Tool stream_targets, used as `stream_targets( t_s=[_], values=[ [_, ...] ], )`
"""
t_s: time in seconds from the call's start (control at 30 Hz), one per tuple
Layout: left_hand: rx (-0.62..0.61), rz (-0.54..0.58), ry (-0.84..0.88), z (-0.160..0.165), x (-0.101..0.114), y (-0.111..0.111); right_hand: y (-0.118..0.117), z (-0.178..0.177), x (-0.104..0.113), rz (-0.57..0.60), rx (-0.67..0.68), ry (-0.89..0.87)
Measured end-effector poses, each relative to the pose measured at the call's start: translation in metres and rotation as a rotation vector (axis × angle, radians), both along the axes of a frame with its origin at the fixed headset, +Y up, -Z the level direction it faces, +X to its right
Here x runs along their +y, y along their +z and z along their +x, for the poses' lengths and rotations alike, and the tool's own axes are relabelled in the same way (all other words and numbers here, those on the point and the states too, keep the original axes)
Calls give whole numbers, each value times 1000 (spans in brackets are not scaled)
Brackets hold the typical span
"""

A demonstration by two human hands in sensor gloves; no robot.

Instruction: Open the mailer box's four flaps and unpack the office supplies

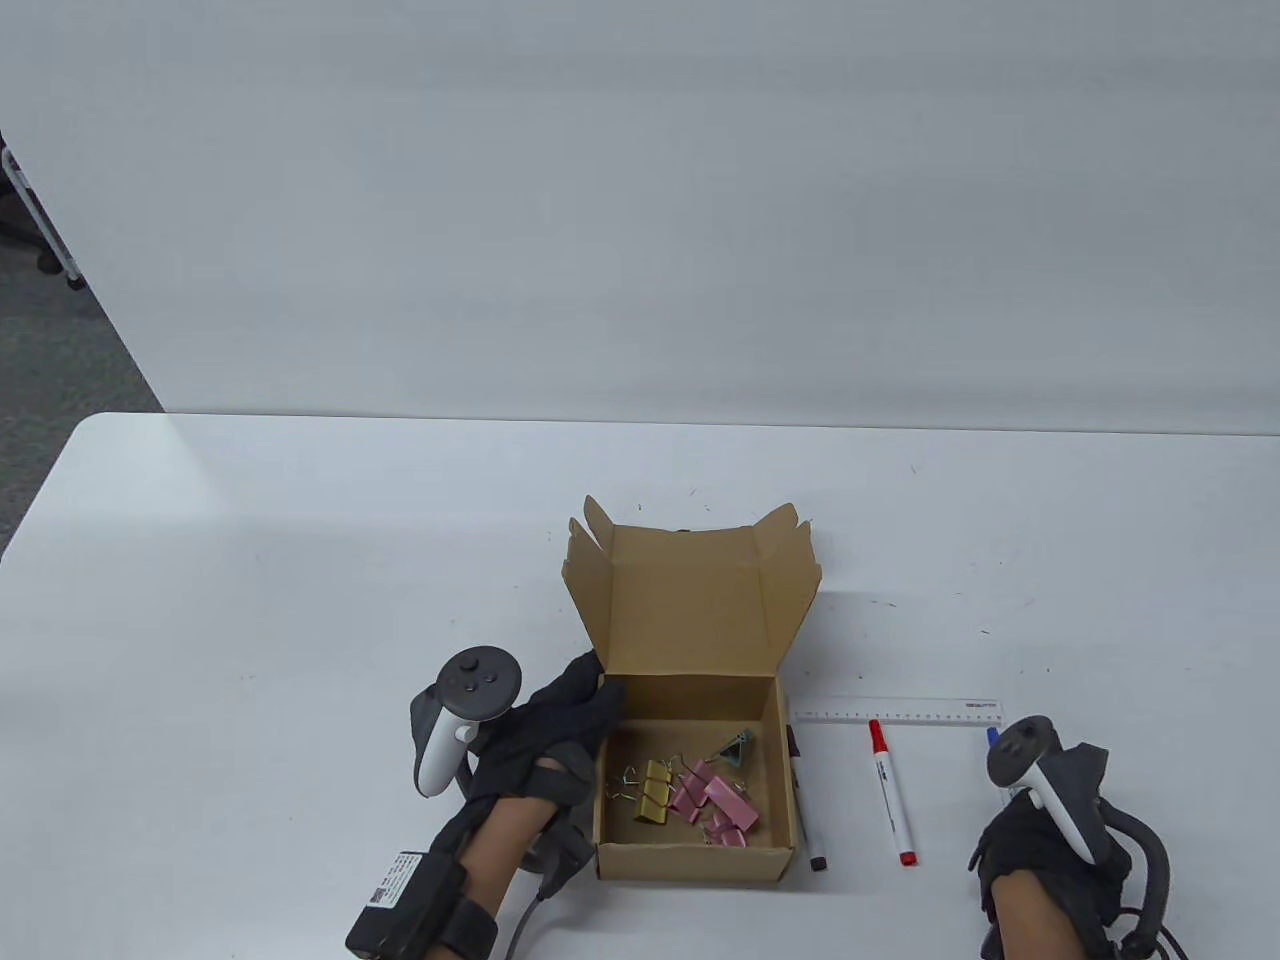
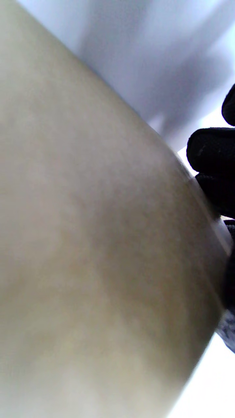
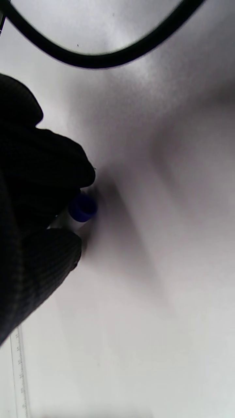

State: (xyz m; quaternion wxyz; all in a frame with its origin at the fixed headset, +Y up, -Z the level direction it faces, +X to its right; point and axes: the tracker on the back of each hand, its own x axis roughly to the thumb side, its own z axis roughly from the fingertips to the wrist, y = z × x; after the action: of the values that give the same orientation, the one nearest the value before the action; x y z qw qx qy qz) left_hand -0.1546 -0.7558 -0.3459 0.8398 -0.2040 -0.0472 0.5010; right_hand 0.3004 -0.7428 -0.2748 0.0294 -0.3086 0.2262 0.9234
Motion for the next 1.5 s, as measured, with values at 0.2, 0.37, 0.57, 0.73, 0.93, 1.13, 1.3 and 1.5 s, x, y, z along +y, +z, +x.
stream_targets(
  t_s=[0.2, 0.37, 0.57, 0.73, 0.93, 1.13, 1.3, 1.5],
  values=[
    [0, 0, -1, 0, 0, 0, 1, 2, 0, 5, -6, -16],
    [0, 0, -1, 0, 0, 0, 4, 8, 8, 54, -26, -65],
    [1, -1, 3, 0, 0, 0, 12, 11, 37, 242, -15, -141],
    [2, -2, 8, 0, 0, 0, 16, 5, 58, 428, 69, -246],
    [3, -2, 8, 0, 0, 0, 16, -12, 74, 614, 201, -363],
    [4, -3, 10, 0, 0, 0, 7, -41, 85, 719, 341, -514],
    [3, -3, 12, 0, -1, 0, -11, -74, 82, 665, 420, -698],
    [3, -4, 17, 0, -1, 0, -41, -108, 56, 527, 388, -785]
  ],
)
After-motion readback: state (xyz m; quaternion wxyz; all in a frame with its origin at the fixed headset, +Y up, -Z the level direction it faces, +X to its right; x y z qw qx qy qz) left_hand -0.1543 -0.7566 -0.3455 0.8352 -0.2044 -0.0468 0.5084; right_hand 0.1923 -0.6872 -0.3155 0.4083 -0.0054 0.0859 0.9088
